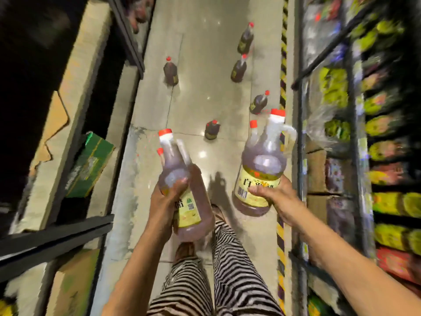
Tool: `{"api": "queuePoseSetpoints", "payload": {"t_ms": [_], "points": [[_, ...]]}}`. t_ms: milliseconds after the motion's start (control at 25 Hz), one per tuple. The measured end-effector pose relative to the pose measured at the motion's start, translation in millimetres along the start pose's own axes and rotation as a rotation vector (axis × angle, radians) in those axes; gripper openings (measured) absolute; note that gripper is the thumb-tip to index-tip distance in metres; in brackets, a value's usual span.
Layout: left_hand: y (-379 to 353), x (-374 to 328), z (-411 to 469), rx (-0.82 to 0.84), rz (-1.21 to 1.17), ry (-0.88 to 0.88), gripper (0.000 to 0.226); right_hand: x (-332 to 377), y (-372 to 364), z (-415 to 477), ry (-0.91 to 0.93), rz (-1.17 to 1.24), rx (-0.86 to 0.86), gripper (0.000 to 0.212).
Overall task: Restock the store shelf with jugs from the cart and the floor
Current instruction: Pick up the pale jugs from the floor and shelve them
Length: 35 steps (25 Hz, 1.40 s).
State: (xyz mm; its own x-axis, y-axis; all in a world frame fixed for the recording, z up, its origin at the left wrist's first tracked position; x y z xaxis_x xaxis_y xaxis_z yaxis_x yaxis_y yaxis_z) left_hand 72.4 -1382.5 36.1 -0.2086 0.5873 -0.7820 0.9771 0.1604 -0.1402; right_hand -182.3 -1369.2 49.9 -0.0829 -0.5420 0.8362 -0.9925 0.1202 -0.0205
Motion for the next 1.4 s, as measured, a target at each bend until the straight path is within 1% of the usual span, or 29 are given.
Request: {"api": "queuePoseSetpoints", "payload": {"t_ms": [120,200,240,280,360,400,520,640,720,800,960,1080,1160,1240,1320,1400], "points": [[-18.0,-23.8,-30.5,0.15,0.088,-0.065,0.074,6.3,6.4,-66.0,0.084,0.118,-0.204,0.05],[-28.5,-36.1,-55.5,0.235,0.136,-0.092,0.066,-4.3,7.3,-109.1,0.138,0.212,-0.346,0.057],[-32.9,-40.2,-67.1,0.273,0.154,-0.103,0.065,-11.3,7.0,-128.8,0.145,0.268,-0.405,0.063],[-39.0,-42.7,-80.2,0.321,0.178,-0.108,0.063,-19.4,9.0,-151.4,0.146,0.33,-0.459,0.065],[-53.7,-42.3,-107.5,0.399,0.23,-0.089,0.052,-36.7,16.1,-200.0,0.134,0.428,-0.554,0.064],[-62.6,-40.2,-123.1,0.439,0.261,-0.077,0.05,-45.4,20.8,-226.3,0.124,0.467,-0.608,0.069],[-99.0,-24.7,-168.2,0.597,0.358,-0.019,0.069,-69.6,37.8,-302.1,0.154,0.522,-0.767,0.087],[-143.9,3.3,-217.3,0.764,0.477,-0.033,0.064,-96.8,51.7,-376.3,0.178,0.589,-0.905,0.088],[-175.0,26.7,-258.5,0.878,0.557,-0.077,0.061,-117.1,60.9,-427.4,0.212,0.65,-1.013,0.089],[-199.3,51.8,-305.1,0.984,0.617,-0.117,0.064,-137.4,67.7,-479.3,0.243,0.692,-1.112,0.096],[-232.1,100.6,-406.1,1.149,0.677,-0.164,0.073,-175.7,81.3,-579.6,0.295,0.739,-1.261,0.101],[-244.5,144.1,-496.1,1.285,0.682,-0.153,0.08,-209.3,98.7,-663.4,0.327,0.745,-1.355,0.107],[-249.8,175.5,-556.4,1.361,0.657,-0.117,0.076,-229.3,110.0,-723.7,0.343,0.724,-1.408,0.105],[-252.3,198.0,-610.4,1.44,0.625,-0.129,0.072,-242.9,121.0,-776.5,0.37,0.703,-1.446,0.097],[-254.2,221.1,-669.8,1.548,0.598,-0.16,0.074,-257.6,132.3,-833.6,0.402,0.663,-1.502,0.095],[-256.4,240.3,-723.8,1.657,0.575,-0.178,0.078,-273.1,143.6,-883.2,0.419,0.62,-1.587,0.099]]}}
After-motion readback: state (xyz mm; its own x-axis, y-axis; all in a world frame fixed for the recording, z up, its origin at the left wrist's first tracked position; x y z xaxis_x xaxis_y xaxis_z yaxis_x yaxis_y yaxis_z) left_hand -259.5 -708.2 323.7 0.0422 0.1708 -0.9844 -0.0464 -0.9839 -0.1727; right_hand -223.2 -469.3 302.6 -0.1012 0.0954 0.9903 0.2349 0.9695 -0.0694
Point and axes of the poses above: each hand's wrist, its own z-axis towards the middle knuckle, its own y-axis out of the back of the hand, x = y × z, the point moved 2 cm from there along z, towards the middle knuckle
